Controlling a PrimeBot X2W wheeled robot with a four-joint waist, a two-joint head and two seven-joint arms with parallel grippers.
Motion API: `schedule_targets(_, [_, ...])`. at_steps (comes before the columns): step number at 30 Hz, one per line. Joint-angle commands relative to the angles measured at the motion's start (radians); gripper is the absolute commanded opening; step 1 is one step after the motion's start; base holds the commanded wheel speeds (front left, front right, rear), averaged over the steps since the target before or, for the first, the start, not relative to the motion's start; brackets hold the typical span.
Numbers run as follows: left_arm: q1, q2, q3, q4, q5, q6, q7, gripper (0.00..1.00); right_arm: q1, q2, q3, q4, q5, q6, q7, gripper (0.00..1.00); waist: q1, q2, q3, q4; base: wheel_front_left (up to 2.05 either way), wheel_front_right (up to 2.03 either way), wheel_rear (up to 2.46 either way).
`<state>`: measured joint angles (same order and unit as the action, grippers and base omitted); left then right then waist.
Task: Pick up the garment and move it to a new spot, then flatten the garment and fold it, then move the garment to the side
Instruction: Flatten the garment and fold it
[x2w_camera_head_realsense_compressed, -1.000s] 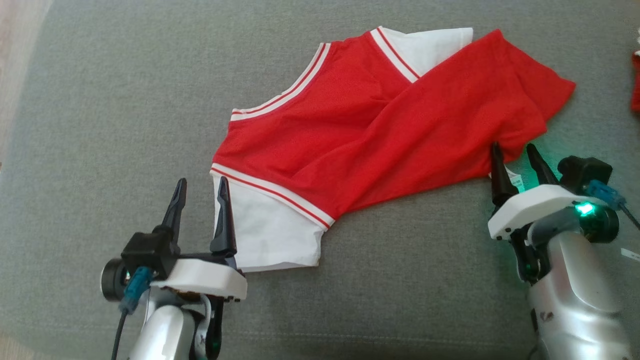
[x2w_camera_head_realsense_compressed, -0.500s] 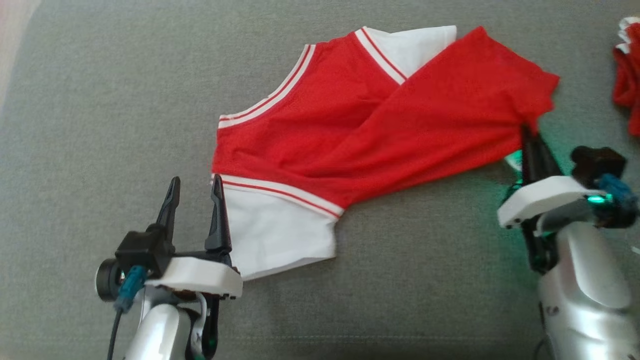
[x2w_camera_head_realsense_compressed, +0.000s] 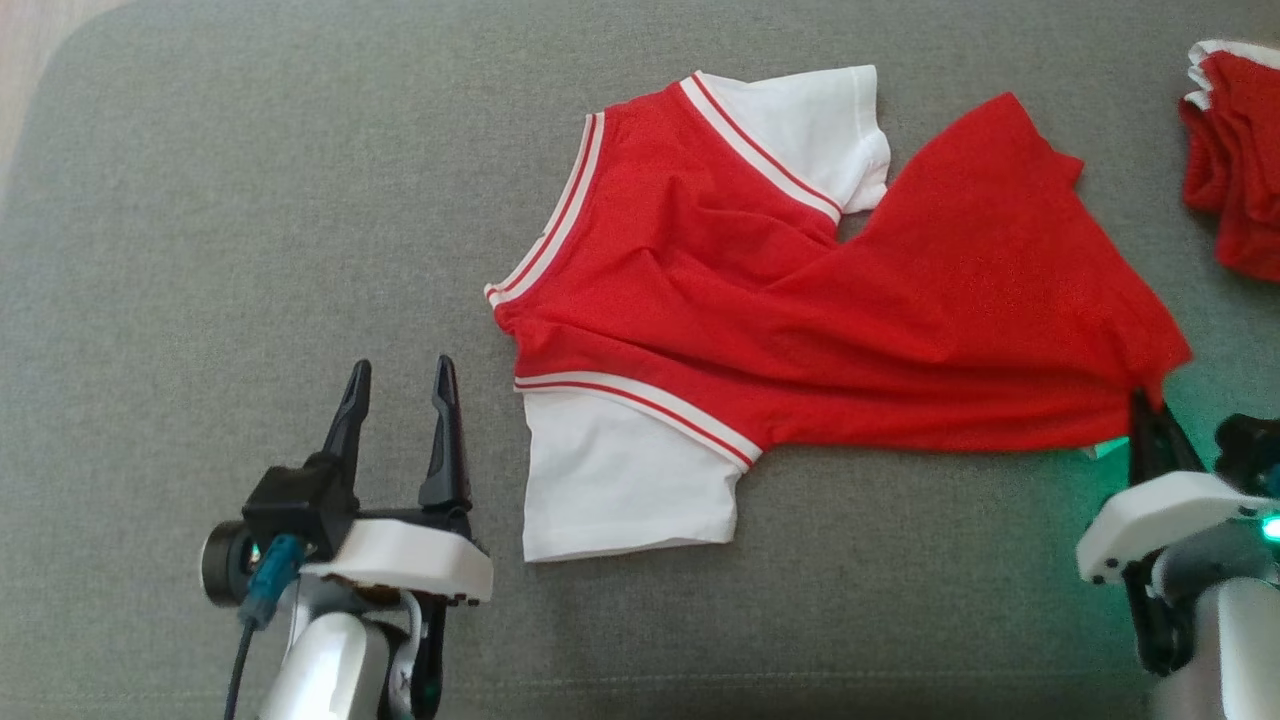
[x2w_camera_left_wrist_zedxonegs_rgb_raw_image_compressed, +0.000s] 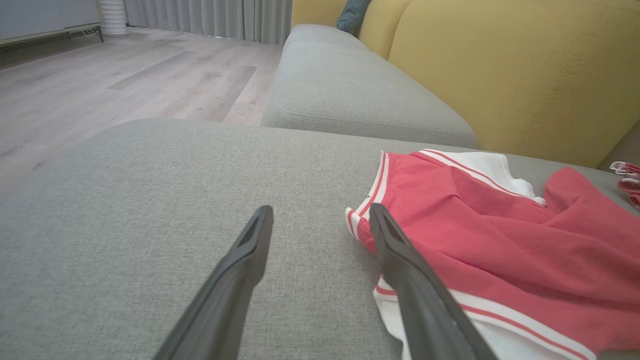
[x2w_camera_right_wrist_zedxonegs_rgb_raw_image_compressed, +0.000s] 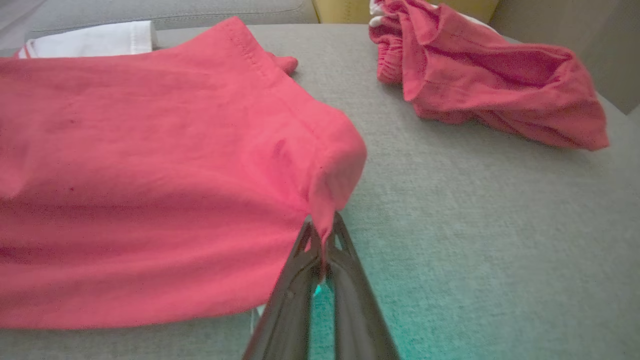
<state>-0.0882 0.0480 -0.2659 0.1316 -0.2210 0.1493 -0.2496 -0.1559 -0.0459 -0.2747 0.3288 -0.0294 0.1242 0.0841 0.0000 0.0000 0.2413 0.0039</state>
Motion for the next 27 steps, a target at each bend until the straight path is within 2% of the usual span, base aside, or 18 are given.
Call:
schedule_targets(1, [-0.015,0.002,0.026,-0.027,0.0,-0.003,-0.012,1.0,-0.02,-0.004,0.044,-0.048,0.004,0.007,-0.002,0.0,0.0,0.0,-0.001,0.003,0.0,0.0,0.0])
schedule_targets(2, [-0.015,0.002,0.026,-0.026,0.001,-0.004,-0.012,1.0,-0.024,-0.004,0.058,-0.052,0.009,0.007,-0.004,0.1,0.0,0.0,-0.001,0.004,0.0,0.0,0.0])
schedule_targets(3, [-0.015,0.002,0.026,-0.026,0.001,-0.004,-0.012,1.0,-0.024,-0.004,0.058,-0.052,0.009,0.007,-0.004,0.1,0.0,0.0,-0.001,0.004,0.0,0.0,0.0])
schedule_targets(4, [-0.014,0.002,0.026,-0.025,0.001,-0.005,-0.012,1.0,-0.03,-0.004,0.071,-0.055,0.014,0.007,-0.007,0.28,0.0,0.0,-0.002,0.005,0.0,0.0,0.0])
schedule_targets(6, [-0.015,0.002,0.024,-0.024,0.002,-0.006,-0.012,1.0,-0.046,-0.004,0.101,-0.056,0.019,0.007,-0.009,0.83,0.0,0.0,-0.003,0.008,0.0,0.0,0.0])
schedule_targets(7, [-0.016,0.002,0.024,-0.023,0.002,-0.006,-0.012,1.0,-0.055,-0.004,0.119,-0.053,0.025,0.007,-0.008,0.96,0.0,0.0,-0.004,0.01,0.0,0.0,0.0])
schedule_targets(8, [-0.016,0.002,0.023,-0.022,0.002,-0.007,-0.012,1.0,-0.066,-0.004,0.137,-0.048,0.031,0.007,-0.008,1.0,0.0,0.0,-0.005,0.012,0.0,0.0,0.0])
schedule_targets(16, [-0.017,0.002,0.024,-0.024,0.0,-0.002,-0.012,1.0,-0.126,-0.004,0.248,0.016,0.056,0.007,-0.035,1.0,0.0,0.0,-0.005,0.027,0.0,0.0,0.0])
schedule_targets(20, [-0.012,0.002,0.032,-0.027,-0.001,0.001,-0.012,1.0,-0.127,-0.004,0.289,-0.007,0.076,0.007,-0.056,1.0,0.0,0.0,-0.008,0.02,0.0,0.0,0.0])
schedule_targets(27, [-0.012,0.002,0.03,-0.03,-0.003,0.002,-0.012,1.0,-0.112,-0.004,0.263,-0.089,0.083,0.007,-0.037,1.0,0.0,0.0,-0.004,0.001,0.0,0.0,0.0])
